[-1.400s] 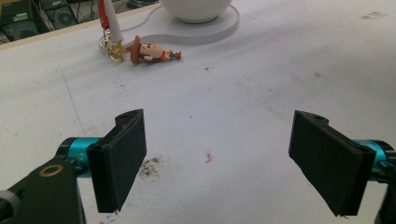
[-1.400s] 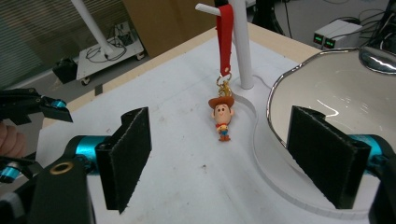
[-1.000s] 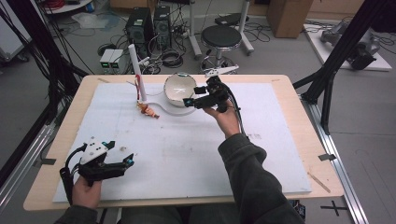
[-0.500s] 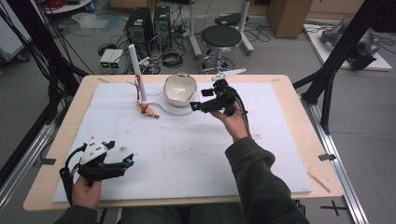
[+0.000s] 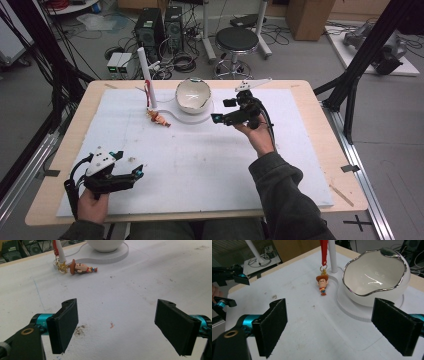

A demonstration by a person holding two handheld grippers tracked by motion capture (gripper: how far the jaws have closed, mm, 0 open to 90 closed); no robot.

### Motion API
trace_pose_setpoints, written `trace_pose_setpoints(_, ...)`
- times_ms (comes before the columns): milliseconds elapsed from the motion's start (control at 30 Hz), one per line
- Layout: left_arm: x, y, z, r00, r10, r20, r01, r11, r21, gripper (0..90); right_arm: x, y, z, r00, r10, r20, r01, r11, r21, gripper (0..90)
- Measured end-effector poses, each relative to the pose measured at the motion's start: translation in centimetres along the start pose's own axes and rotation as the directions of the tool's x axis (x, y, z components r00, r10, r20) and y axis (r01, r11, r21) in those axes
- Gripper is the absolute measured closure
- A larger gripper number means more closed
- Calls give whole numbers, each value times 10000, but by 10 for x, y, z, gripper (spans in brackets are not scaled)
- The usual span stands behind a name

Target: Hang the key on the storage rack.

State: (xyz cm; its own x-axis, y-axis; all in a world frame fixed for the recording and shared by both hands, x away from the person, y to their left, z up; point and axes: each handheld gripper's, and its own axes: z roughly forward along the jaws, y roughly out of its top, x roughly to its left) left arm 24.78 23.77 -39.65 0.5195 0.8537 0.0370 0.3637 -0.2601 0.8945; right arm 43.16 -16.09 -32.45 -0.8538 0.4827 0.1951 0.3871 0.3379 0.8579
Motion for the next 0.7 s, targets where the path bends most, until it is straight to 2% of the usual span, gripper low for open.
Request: trace_pose_setpoints(700, -1, 1, 1, 10000, 35, -3, -35, 10000, -2, 195, 4, -16, -17, 9995, -128, 283, 129, 9999, -22, 123)
